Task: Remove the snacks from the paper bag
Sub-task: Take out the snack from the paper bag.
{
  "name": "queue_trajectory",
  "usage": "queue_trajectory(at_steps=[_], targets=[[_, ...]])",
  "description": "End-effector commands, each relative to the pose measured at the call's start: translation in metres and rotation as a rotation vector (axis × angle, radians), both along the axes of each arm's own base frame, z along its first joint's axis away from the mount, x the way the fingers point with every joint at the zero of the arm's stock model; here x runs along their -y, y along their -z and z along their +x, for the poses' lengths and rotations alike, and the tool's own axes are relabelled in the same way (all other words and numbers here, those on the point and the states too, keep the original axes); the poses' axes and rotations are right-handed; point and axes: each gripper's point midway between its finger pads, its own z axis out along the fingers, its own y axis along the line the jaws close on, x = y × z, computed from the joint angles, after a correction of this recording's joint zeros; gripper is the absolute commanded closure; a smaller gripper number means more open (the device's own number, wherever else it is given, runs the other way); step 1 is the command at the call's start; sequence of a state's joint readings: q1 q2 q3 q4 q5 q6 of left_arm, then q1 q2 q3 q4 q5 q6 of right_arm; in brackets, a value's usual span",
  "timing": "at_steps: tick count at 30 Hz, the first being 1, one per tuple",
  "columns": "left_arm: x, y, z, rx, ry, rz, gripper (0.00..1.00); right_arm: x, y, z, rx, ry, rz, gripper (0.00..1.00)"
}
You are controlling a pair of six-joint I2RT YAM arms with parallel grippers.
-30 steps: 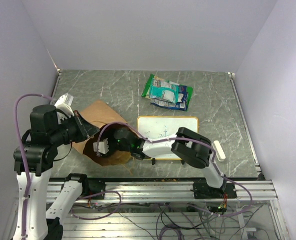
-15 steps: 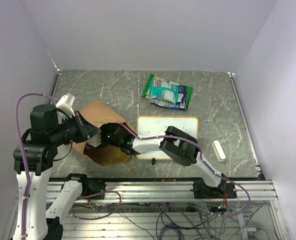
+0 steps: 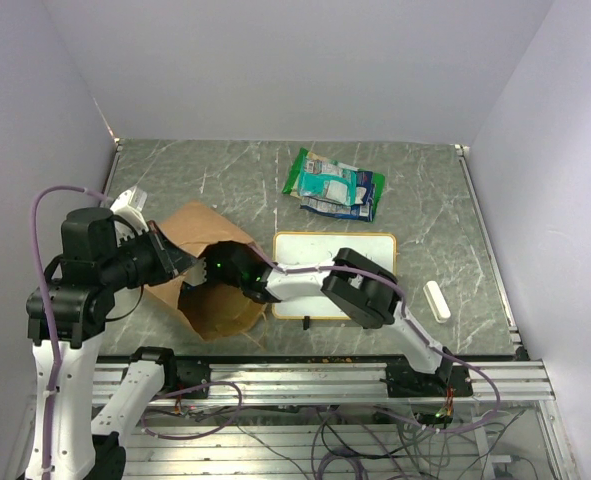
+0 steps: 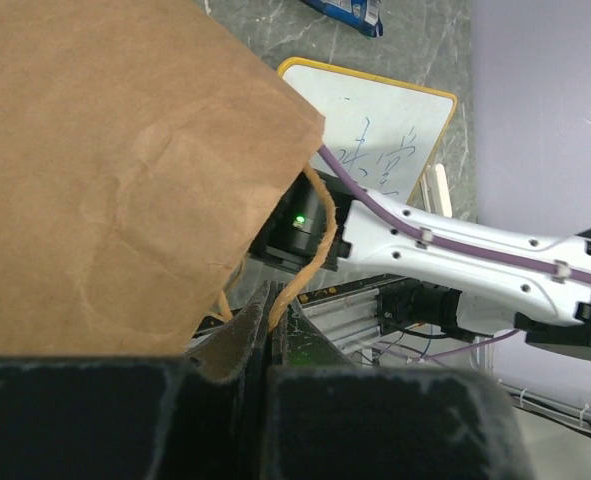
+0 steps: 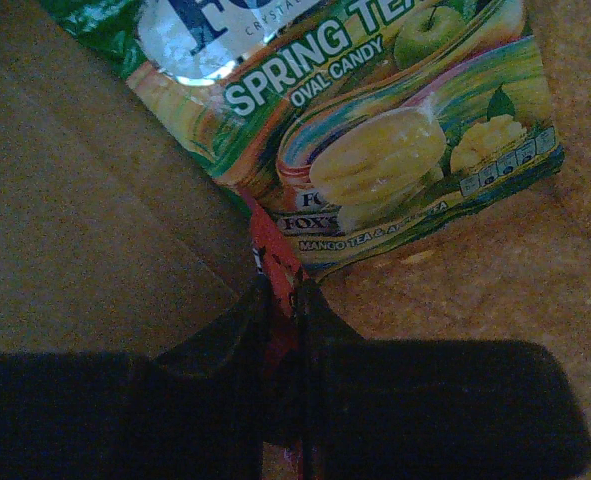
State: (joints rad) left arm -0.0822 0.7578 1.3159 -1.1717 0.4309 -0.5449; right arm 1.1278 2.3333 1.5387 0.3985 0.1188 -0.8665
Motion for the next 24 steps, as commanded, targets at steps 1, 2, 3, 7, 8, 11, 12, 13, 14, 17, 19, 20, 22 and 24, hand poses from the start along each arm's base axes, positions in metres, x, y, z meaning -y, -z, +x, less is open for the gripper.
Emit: queue_trajectory(at_steps=[1,2,3,7,8,11,12,13,14,17,19,20,22,24], targets=[[-0.007,-0.007,0.007,0.033,-0.031,0.03,0.93,0.003,-0.041,-0.02,-0.086,-0.019,0.111,1.0],[-0.007,-0.008,0.009,0.038,-0.034,0.03,0.93,0.003,-0.044,-0.026,-0.109,-0.032,0.125,1.0],[-0.007,-0.01,0.011,0.044,-0.037,0.029,0.93,0.004,-0.045,-0.033,-0.131,-0.047,0.133,1.0],[-0.007,-0.016,0.017,0.069,-0.046,0.02,0.93,0.009,-0.052,-0.057,-0.211,-0.088,0.165,1.0],[-0.007,-0.018,0.018,0.076,-0.047,0.017,0.93,0.011,-0.05,-0.063,-0.23,-0.107,0.159,1.0],[-0.006,-0.019,0.022,0.087,-0.047,0.011,0.93,0.018,-0.048,-0.076,-0.272,-0.124,0.158,1.0],[-0.006,-0.019,0.023,0.088,-0.049,0.01,0.93,0.022,-0.046,-0.079,-0.288,-0.124,0.154,1.0],[-0.006,-0.018,0.024,0.087,-0.051,0.01,0.93,0.024,-0.047,-0.082,-0.299,-0.124,0.151,1.0],[-0.007,-0.016,0.024,0.085,-0.054,0.01,0.93,0.027,-0.054,-0.083,-0.303,-0.122,0.16,1.0],[-0.008,-0.014,0.025,0.084,-0.07,0.006,0.93,0.035,-0.068,-0.09,-0.329,-0.124,0.186,1.0],[-0.009,-0.012,0.027,0.083,-0.086,0.005,0.93,0.041,-0.076,-0.1,-0.352,-0.149,0.206,1.0],[-0.009,-0.011,0.028,0.083,-0.088,0.005,0.93,0.044,-0.082,-0.106,-0.366,-0.165,0.22,1.0],[-0.009,-0.011,0.031,0.083,-0.09,0.004,0.93,0.048,-0.094,-0.117,-0.397,-0.196,0.256,1.0],[-0.009,-0.013,0.033,0.092,-0.091,0.0,0.93,0.051,-0.106,-0.13,-0.453,-0.231,0.288,1.0]])
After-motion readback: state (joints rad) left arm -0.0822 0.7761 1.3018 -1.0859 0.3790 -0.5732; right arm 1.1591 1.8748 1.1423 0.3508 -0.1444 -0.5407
